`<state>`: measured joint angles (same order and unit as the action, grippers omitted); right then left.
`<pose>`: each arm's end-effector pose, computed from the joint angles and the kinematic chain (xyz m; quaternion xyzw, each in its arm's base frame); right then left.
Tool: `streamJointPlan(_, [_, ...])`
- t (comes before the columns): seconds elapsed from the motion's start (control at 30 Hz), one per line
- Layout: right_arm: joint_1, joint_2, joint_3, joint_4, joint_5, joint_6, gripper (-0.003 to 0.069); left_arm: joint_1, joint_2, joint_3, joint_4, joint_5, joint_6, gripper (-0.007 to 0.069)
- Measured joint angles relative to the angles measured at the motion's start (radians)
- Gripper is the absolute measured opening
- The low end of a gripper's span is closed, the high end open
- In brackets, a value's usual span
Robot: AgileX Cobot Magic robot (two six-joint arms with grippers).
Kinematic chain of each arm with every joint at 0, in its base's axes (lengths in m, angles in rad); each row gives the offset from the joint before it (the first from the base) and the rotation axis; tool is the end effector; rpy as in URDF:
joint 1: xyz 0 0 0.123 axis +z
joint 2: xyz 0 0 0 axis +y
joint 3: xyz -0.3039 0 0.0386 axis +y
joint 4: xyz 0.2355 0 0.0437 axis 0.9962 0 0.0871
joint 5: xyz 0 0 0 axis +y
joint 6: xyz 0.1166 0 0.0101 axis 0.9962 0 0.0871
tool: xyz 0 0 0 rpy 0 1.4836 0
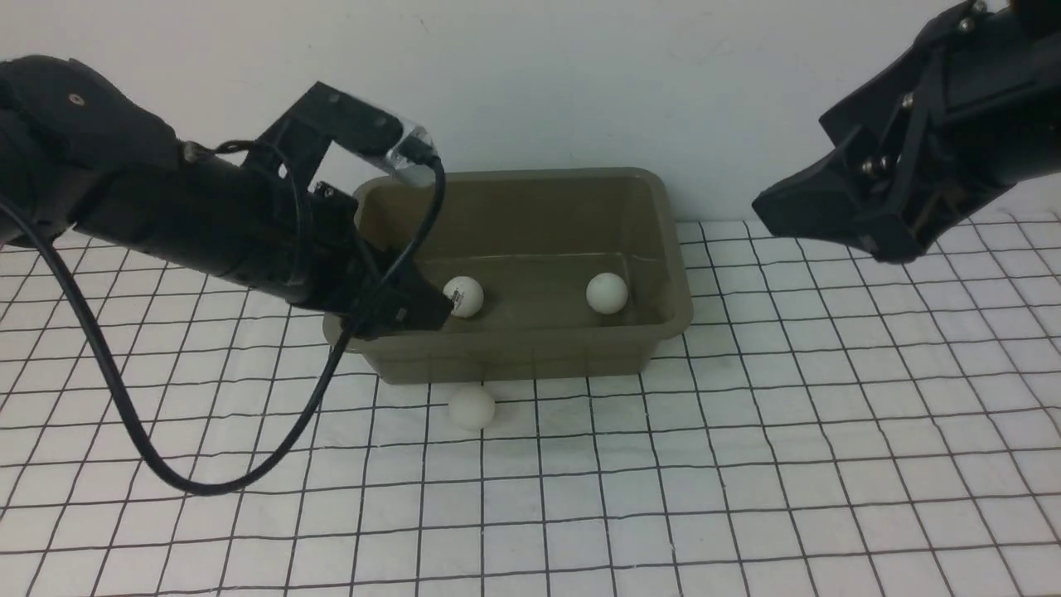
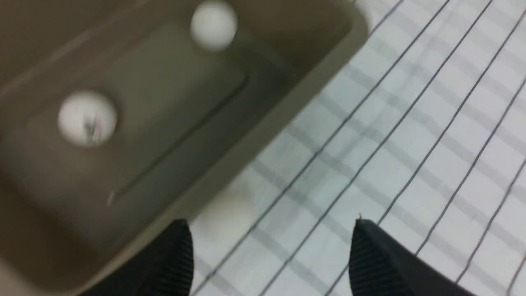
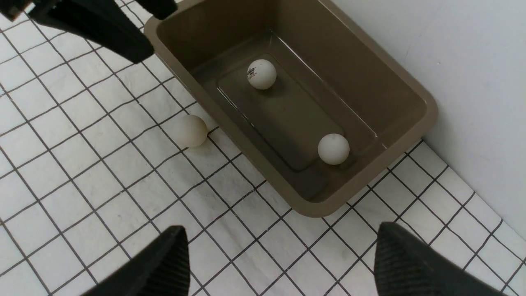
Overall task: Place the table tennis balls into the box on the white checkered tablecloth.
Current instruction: 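Reach for and grasp a ping pong ball on the table beside the basket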
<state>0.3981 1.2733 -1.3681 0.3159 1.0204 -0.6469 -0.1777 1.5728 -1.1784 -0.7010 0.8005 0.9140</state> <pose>0.2234 0.1276 0.4084 -0.4352 0.8134 0.1096 0.3701 0.3168 -0.1120 0.2908 0.3240 0.8728 -0.1974 0.3072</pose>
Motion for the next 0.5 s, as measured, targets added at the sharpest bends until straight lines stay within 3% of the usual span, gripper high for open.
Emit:
streamJointPlan(0.17, [0.0, 0.0, 0.0, 0.002, -0.001, 0.0, 0.0545, -0.004, 0.001, 0.0, 0.246, -0.022, -0.252, 0.0457])
streamJointPlan(0.3, [0.0, 0.0, 0.0, 0.002, -0.004, 0.0, 0.0545, -0.054, 0.001, 0.0, 0.255, 0.021, -0.291, 0.0457])
streamJointPlan(0.5, [0.0, 0.0, 0.0, 0.002, -0.004, 0.0, 0.0545, -0.251, 0.001, 0.0, 0.233, 0.127, -0.383, 0.0421])
